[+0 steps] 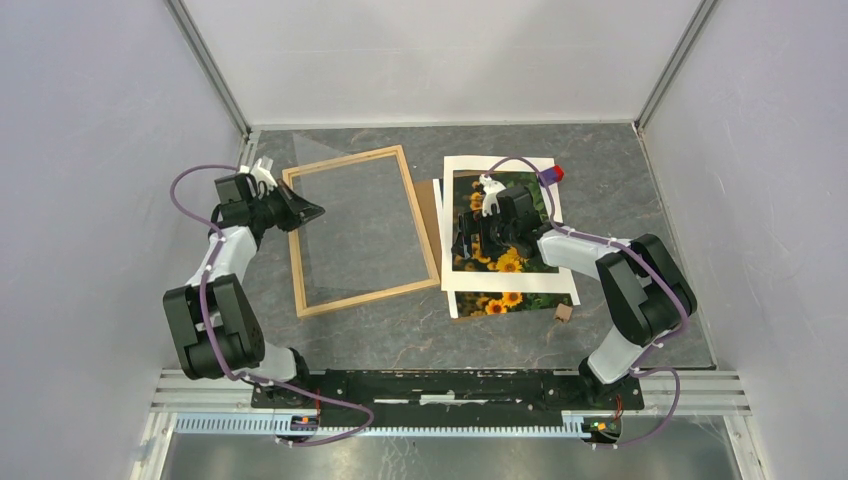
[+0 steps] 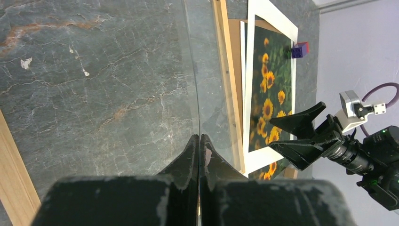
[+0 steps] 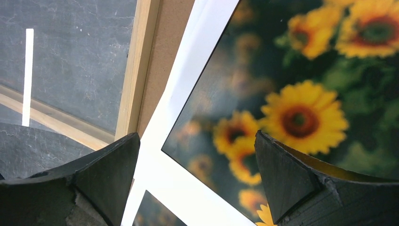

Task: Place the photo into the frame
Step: Place the photo frame item in the photo frame.

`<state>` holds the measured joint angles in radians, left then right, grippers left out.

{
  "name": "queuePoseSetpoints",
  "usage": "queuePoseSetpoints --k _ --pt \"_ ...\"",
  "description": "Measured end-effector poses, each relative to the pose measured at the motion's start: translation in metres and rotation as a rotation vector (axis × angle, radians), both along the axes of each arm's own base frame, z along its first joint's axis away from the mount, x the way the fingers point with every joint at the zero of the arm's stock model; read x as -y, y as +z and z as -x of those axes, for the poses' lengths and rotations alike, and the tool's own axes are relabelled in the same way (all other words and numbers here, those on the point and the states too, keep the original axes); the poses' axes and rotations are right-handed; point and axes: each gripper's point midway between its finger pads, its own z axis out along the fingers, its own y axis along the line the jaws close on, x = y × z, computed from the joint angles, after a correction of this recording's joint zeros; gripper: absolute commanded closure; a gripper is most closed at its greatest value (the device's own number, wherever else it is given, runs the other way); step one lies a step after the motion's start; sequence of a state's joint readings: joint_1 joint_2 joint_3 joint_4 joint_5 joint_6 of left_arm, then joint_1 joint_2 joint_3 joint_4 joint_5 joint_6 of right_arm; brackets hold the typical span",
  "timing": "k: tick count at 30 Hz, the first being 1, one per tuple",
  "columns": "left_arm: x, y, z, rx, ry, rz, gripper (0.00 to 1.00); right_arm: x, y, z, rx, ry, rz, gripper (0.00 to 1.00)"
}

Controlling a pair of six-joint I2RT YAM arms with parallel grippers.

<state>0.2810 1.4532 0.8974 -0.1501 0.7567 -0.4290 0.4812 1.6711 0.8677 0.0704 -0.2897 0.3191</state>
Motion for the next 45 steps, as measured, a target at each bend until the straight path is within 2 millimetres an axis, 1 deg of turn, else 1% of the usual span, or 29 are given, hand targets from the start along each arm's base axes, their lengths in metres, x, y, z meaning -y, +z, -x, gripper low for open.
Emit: queuePoseSetpoints --k 9,19,34,41,45 --pt "0.009 0.003 0.002 0.028 -0.034 -0.056 0.98 0.0 -0.002 0.003 -0.01 0.001 -0.006 0.02" --pt "0.009 0.011 0.003 0.056 -0.035 -0.073 0.98 -0.001 -0.003 0.004 -0.014 0.005 -0.011 0.02" --pt "0.016 0.015 0.001 0.07 -0.054 -0.076 0.98 -0.002 -0.002 0.005 -0.013 0.009 -0.016 0.02" --pt "0.019 0.029 -0.006 0.106 -0.064 -0.085 0.98 -0.002 -0.002 0.005 -0.013 0.009 -0.016 0.02" --pt "0.019 0.033 -0.008 0.117 -0.068 -0.086 0.98 -0.002 -0.002 0.005 -0.013 0.009 -0.015 0.02"
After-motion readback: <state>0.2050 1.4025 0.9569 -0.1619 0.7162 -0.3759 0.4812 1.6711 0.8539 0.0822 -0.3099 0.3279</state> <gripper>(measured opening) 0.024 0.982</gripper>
